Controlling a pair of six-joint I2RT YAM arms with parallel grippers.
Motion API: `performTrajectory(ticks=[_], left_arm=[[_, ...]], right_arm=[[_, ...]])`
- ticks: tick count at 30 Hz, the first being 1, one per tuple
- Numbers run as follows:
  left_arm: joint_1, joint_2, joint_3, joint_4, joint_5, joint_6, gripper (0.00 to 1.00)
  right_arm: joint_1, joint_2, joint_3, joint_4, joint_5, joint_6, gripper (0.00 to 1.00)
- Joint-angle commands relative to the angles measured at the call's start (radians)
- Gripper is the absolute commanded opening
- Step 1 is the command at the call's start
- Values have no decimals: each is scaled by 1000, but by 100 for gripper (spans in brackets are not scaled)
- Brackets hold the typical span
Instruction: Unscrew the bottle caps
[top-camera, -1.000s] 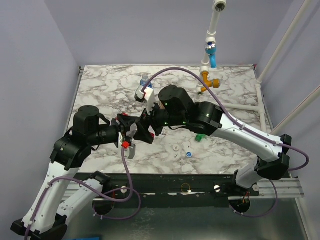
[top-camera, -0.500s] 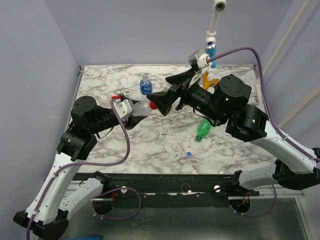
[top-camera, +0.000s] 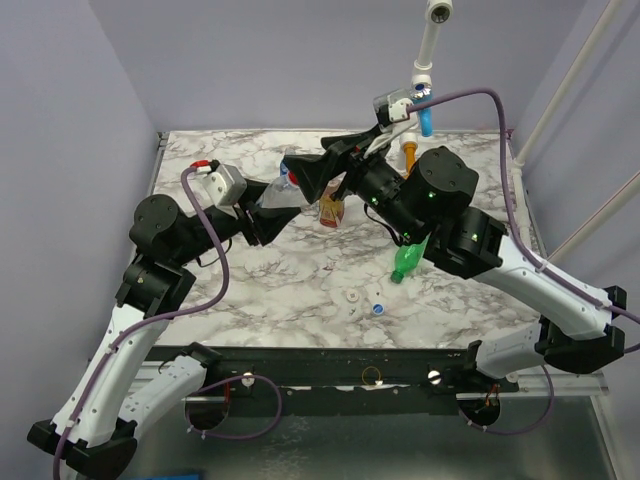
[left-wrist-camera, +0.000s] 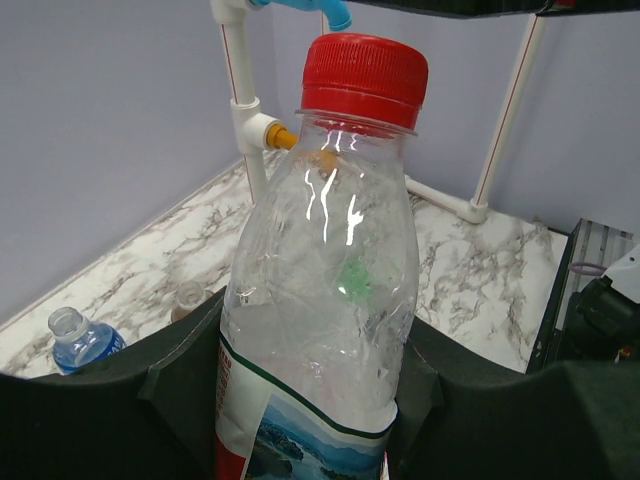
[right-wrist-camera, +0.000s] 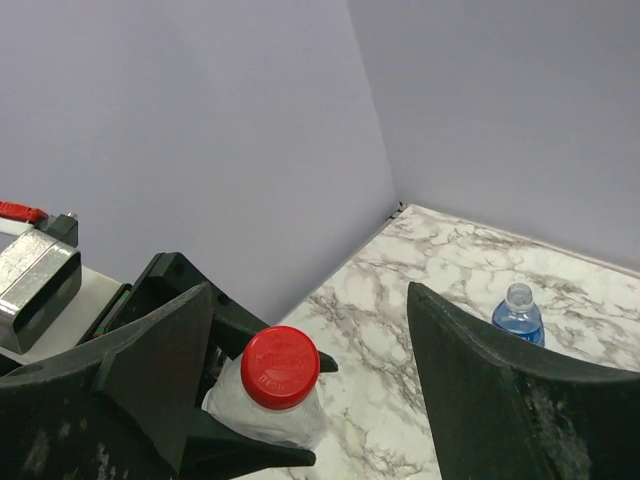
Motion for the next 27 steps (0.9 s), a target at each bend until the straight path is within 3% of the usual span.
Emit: performTrajectory(ticks=[1,11,17,27], left_arm=[[0,-14,20,47,-17,-32,37],[0,-28,19,61,-57,-32,34],[0,-29,18,64,-55,-41,34],[1,-6,41,88,-84,-126,30]], right_arm=[[4,44,39,54,16,54,80],[4,65,27,48,-31,143,64],[4,62,6,91,-61,160,40],[3,71,-2,127,-128,100,11]])
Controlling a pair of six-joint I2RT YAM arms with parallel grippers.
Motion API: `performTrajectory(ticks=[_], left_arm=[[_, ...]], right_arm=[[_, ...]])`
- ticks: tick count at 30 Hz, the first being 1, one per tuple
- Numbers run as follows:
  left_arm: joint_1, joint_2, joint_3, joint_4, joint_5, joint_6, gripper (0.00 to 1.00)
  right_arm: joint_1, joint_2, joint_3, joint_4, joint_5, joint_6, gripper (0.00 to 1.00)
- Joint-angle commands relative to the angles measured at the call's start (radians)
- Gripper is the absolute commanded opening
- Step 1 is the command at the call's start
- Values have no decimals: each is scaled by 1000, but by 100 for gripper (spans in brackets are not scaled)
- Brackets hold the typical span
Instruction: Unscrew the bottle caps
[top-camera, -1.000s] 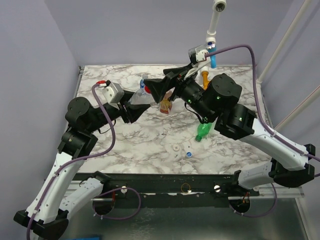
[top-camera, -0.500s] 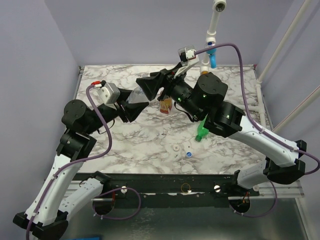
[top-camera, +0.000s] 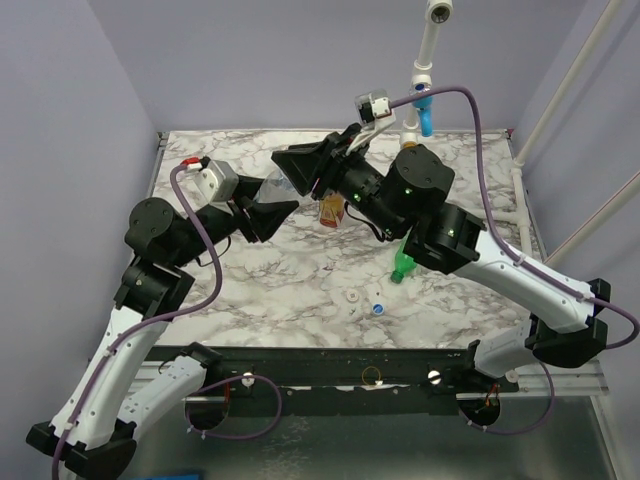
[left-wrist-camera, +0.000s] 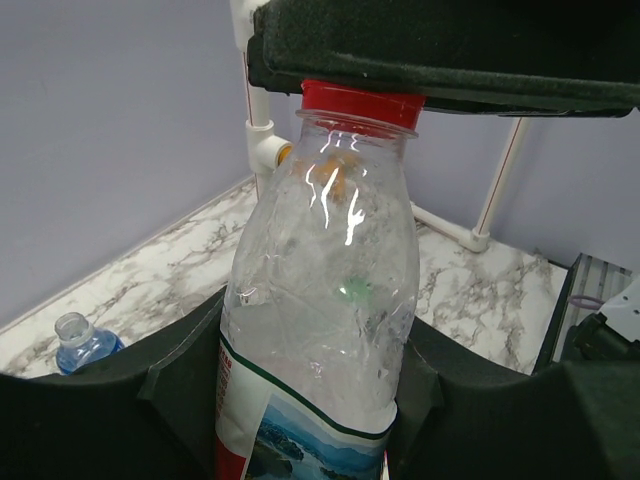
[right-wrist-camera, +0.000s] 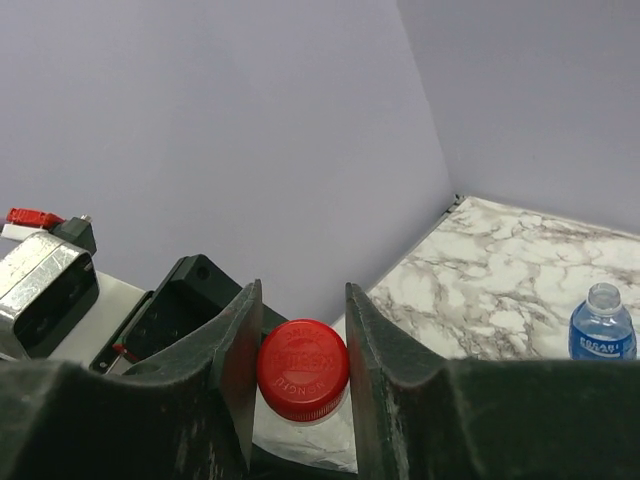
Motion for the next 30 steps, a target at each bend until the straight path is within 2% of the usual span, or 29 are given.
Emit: performTrajectory(ticks=[1,4,6,13,16,19,20,21,22,23,24,25,29,30], left_arm=[[1,11,49,47,-16,-83,29],[1,25,85,52,61,-142,27],[2,37,113,60,146,-193,26],[4,76,168,71,428,-360,25],[4,81,173,81,461,-394,22],[4,82,170,88,468,-399,20],[4,82,168,88,463,-393,20],[4,81,164,88,457,-381,20],[4,79,160,86,446,-359,20],[4,77,155,81,429,-334,20],[5,74,150,72,403,-310,20],[5,72,145,62,381,-280,20],[5,62,119,31,281,-167,19],[5,59,114,25,254,-144,19]], right_arm=[[5,-19,-37,83,-93,-72,8],[2,-62,-88,155,-250,-141,2],[3,-83,-103,172,-421,-177,1],[-5,-77,-21,99,-884,-207,1],[-7,-84,-23,99,-967,-207,1],[-7,-98,-42,104,-927,-217,1],[-6,-101,-44,103,-868,-220,6],[-6,-102,-46,104,-790,-221,19],[-6,-106,-47,105,-679,-216,24],[-7,-108,-49,108,-591,-217,35],[-6,-109,-49,112,-487,-214,54],[-6,-109,-44,114,-411,-211,67],[-6,-71,39,21,-180,-197,99],[-7,-49,82,-29,-149,-188,100]])
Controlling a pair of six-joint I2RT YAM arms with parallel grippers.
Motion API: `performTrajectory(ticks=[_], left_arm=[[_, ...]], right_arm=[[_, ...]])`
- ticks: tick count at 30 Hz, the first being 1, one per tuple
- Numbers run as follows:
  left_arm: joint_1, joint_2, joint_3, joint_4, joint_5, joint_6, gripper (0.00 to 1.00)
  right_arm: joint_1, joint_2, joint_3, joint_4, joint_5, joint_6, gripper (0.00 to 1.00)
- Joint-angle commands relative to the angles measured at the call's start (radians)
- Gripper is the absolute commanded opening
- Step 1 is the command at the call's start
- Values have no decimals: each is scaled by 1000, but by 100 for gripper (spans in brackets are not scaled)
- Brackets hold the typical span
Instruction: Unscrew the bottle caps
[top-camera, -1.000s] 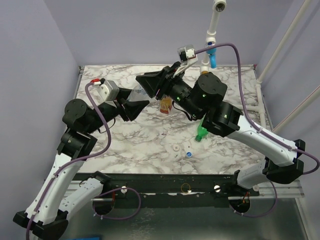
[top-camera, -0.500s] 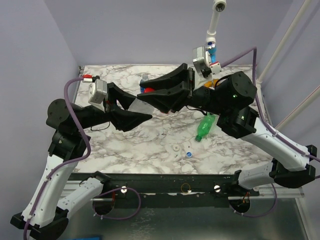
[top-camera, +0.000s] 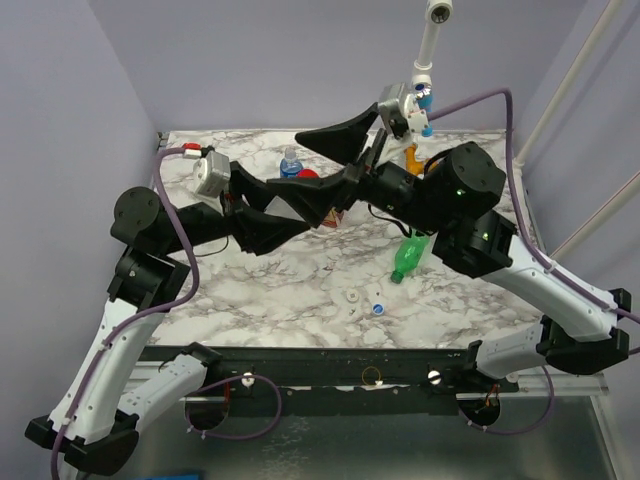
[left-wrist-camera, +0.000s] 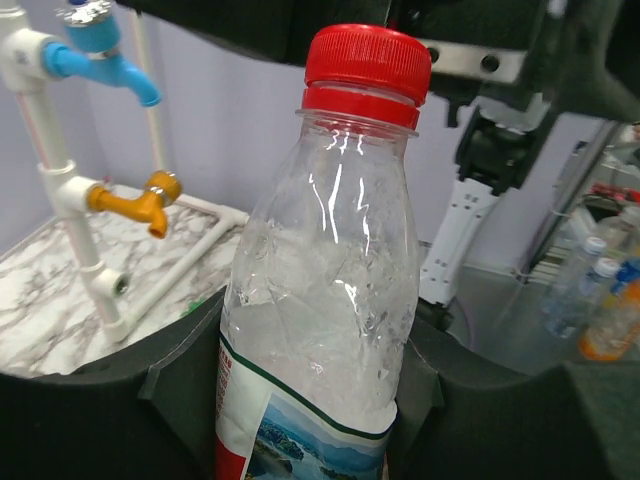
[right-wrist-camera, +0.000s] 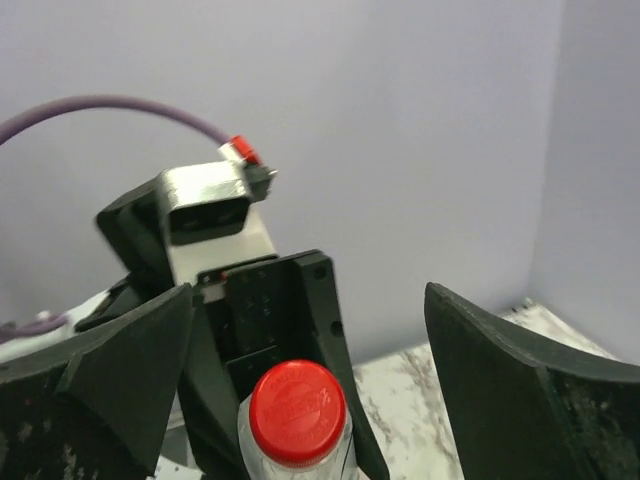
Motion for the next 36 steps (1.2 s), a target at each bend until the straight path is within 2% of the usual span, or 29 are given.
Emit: performTrajectory(ticks=[1,4,8,10,14,19,24,32,36], left_arm=[[5,-10,-37,-38,-178,146,19],[5,-16,-55,-38,-266,219,19],[4,-21,-72,-29,-364,263,19],[4,-21,-79,-25,-377,275,19],[4,-21,-86,-16,-390,272,19],[5,-21,-92,-9,-402,270,19],[4,-19,-92,-6,-398,261,19],[5,-27,-100,-7,-394,257,19],[4,-27,-100,-5,-396,257,19]], right_arm=[[6,82,161,-205,313,42,100],[5,159,294,-365,416,86,100],[6,180,324,-431,484,118,100],[6,170,301,-423,486,134,99],[5,140,248,-392,474,167,89],[5,105,176,-322,447,203,70],[6,120,171,-292,421,210,57],[5,127,166,-225,407,191,57],[5,137,171,-227,393,199,48]])
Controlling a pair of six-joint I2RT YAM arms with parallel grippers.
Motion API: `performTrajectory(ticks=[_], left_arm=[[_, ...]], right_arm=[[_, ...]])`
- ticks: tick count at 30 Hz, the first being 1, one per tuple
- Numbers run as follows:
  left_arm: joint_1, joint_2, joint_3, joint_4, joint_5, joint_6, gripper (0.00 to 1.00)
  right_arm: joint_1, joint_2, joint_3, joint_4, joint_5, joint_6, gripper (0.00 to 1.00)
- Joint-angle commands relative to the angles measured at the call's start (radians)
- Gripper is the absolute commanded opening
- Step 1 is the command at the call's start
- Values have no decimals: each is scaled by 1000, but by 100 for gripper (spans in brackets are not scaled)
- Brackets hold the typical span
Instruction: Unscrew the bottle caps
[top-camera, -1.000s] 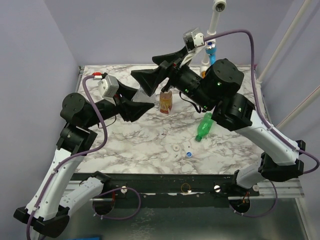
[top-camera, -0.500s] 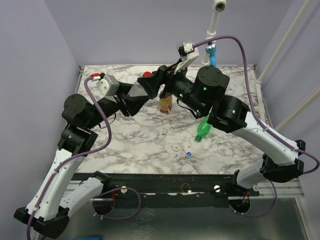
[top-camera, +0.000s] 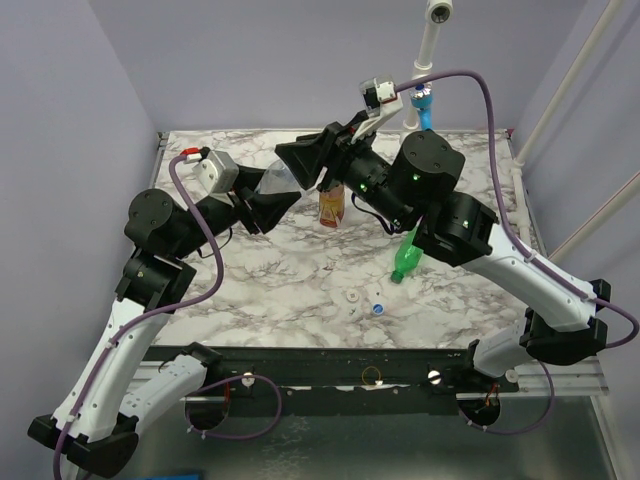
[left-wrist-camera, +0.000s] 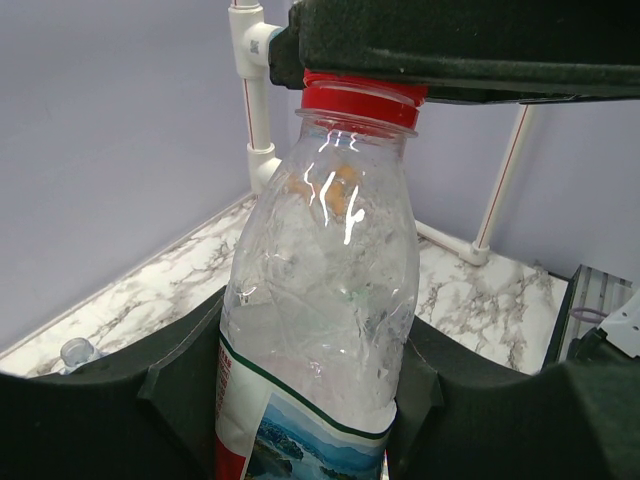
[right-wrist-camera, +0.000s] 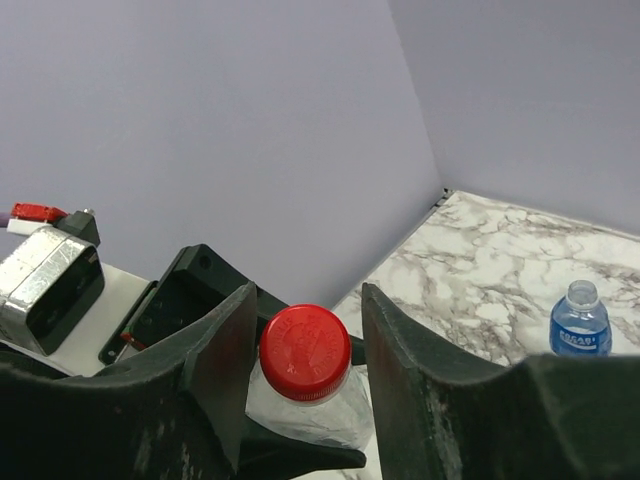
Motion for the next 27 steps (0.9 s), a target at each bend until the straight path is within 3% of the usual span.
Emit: performTrajectory(ticks=[1,12,21,24,27], left_arm=[[4,-13,-4,26,-18,-1,19],[4,-8,2,38,-18,-7,19],[5,-4,12,37,5,-30,19],[5,-1,19,36,39,-76,19],[5,5,34,37,136,-150,17]], right_arm=[[6,4,0,31,-34,3,47],[5,19,1,22,-29,12,49],[5,-8,-31,76,-79,-1,14],[5,-32,-66,130,-194,-42,9],[6,-53,-82,157,-425,-114,3]])
